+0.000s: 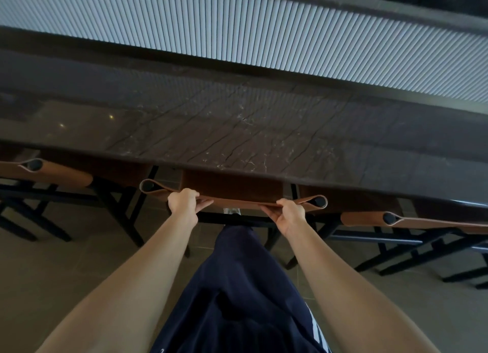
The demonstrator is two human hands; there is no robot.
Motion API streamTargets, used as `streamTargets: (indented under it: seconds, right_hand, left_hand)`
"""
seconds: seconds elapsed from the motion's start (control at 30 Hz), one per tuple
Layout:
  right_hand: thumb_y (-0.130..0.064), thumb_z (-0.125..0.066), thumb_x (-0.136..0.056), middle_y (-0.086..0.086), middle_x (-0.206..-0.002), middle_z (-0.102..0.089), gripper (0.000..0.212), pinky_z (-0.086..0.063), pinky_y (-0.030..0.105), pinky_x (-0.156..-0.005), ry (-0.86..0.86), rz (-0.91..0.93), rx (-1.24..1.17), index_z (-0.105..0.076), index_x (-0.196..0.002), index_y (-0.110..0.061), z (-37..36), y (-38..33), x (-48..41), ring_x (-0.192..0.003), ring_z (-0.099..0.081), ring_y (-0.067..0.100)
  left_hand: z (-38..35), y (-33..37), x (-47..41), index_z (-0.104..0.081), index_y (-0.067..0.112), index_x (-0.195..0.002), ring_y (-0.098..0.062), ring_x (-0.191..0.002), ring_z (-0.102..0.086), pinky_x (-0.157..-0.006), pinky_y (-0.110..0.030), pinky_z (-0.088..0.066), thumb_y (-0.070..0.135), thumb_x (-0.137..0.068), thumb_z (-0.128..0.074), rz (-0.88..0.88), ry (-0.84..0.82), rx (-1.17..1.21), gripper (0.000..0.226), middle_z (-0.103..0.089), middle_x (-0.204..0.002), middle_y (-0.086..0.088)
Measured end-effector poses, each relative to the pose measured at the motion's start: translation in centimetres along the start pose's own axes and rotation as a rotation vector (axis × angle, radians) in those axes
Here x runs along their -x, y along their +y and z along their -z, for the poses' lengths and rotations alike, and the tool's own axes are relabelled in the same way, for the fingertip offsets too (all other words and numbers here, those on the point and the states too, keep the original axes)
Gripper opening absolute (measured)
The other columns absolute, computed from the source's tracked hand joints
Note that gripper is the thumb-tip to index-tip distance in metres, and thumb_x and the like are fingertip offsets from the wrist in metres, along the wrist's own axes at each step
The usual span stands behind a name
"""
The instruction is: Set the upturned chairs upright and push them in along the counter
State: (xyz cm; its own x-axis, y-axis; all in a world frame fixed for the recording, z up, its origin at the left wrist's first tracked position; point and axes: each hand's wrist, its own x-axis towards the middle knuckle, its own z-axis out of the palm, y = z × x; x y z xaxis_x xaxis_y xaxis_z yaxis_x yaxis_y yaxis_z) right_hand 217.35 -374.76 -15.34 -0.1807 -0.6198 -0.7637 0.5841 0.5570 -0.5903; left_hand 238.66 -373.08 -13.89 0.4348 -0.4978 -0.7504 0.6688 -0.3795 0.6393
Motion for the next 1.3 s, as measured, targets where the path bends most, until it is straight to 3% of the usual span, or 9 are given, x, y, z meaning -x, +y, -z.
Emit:
streamTargets:
  seconds: [0.17,0.33,0.43,0.57,0.7,0.8,1.0,1.17,1.3]
  right_hand:
    - [0.010,-0.041,-0.097,0.030,-0.120,-0.055,0.022,-0.059,0.043,-0.053,0.005,-0.028,0.007,-0.047,-0.117,0.003,-1.3,-0.8,-0.7,-0.084,-0.064,0.039]
    - [0.006,-0.043,-0.099,0.027,-0.115,-0.057,0.010,-0.059,0.044,-0.067,0.024,-0.075,0.008,-0.048,-0.098,-0.002,-1.5,-1.3,-0.7,-0.087,-0.066,0.038]
    - [0.005,-0.043,-0.099,0.026,-0.116,-0.058,0.009,-0.058,0.042,-0.063,0.050,-0.098,-0.017,-0.049,-0.098,-0.002,-1.8,-1.3,-0.6,-0.085,-0.066,0.036]
    - [0.004,-0.044,-0.099,0.026,-0.119,-0.058,0.009,-0.059,0.041,-0.065,0.031,-0.084,0.009,-0.049,-0.097,-0.002,-2.5,-0.7,-0.1,-0.092,-0.067,0.037]
    - [0.005,-0.043,-0.099,0.024,-0.121,-0.057,0.020,-0.059,0.040,-0.063,0.005,-0.106,0.009,-0.050,-0.117,-0.002,-3.5,-0.3,0.0,-0.088,-0.067,0.035]
    - [0.006,-0.045,-0.098,0.024,-0.124,-0.055,0.018,-0.058,0.040,-0.059,0.007,-0.117,0.013,-0.049,-0.115,-0.002,-3.3,-0.7,-0.2,-0.095,-0.065,0.036]
    - [0.005,-0.044,-0.098,0.024,-0.125,-0.056,0.011,-0.061,0.041,-0.061,-0.044,-0.127,0.079,-0.049,-0.101,-0.004,-2.7,-0.7,0.0,-0.106,-0.063,0.039]
    - [0.005,-0.044,-0.099,0.024,-0.123,-0.057,0.012,-0.060,0.043,-0.070,-0.060,-0.127,0.077,-0.050,-0.104,-0.003,-2.3,-0.4,0.1,-0.103,-0.065,0.038]
    - [0.006,-0.045,-0.098,0.025,-0.123,-0.058,0.011,-0.061,0.044,-0.073,-0.043,-0.121,0.076,-0.050,-0.102,-0.003,-2.4,-0.3,-0.5,-0.103,-0.065,0.039]
  left_hand:
    - [-0.7,1.6,-1.0,-0.041,0.007,-0.139,-0.037,-0.089,-0.059,-0.077,-0.049,-0.059,-0.015,-0.090,-0.048,0.041,-0.013,-0.026,0.055,-0.048,-0.129,-0.023]
    - [-1.6,2.3,-1.5,-0.049,0.008,-0.124,-0.034,-0.081,-0.058,-0.082,-0.051,-0.057,-0.007,-0.092,-0.055,0.092,0.008,-0.005,0.036,-0.049,-0.115,-0.019]
    - [-1.7,2.4,-1.7,-0.048,0.006,-0.130,-0.034,-0.077,-0.059,-0.082,-0.051,-0.057,-0.005,-0.091,-0.058,0.085,0.019,-0.006,0.042,-0.051,-0.115,-0.019]
    - [-1.1,3.1,-2.3,-0.044,0.005,-0.135,-0.038,-0.095,-0.059,-0.082,-0.053,-0.057,-0.010,-0.090,-0.054,0.081,0.006,-0.002,0.048,-0.050,-0.119,-0.022]
    - [-0.8,4.3,-2.8,-0.049,0.002,-0.125,-0.041,-0.105,-0.057,-0.085,-0.054,-0.055,-0.011,-0.091,-0.052,0.080,0.004,-0.017,0.036,-0.050,-0.109,-0.022]
    - [-1.0,4.2,-2.4,-0.050,0.006,-0.110,-0.042,-0.103,-0.058,-0.082,-0.055,-0.056,-0.006,-0.093,-0.053,0.083,0.057,-0.013,0.021,-0.052,-0.108,-0.022]
    - [-0.2,2.8,-1.8,-0.045,0.010,-0.134,-0.046,-0.106,-0.057,-0.080,-0.052,-0.058,-0.009,-0.092,-0.050,0.059,0.121,0.035,0.046,-0.047,-0.134,-0.023]
    - [0.3,2.1,-1.5,-0.046,0.010,-0.134,-0.039,-0.088,-0.062,-0.080,-0.047,-0.059,-0.008,-0.092,-0.051,0.056,0.128,0.058,0.046,-0.051,-0.122,-0.019]
    - [0.3,2.0,-1.7,-0.046,0.010,-0.133,-0.037,-0.087,-0.063,-0.077,-0.044,-0.060,-0.007,-0.092,-0.051,0.046,0.131,0.080,0.045,-0.052,-0.114,-0.017]
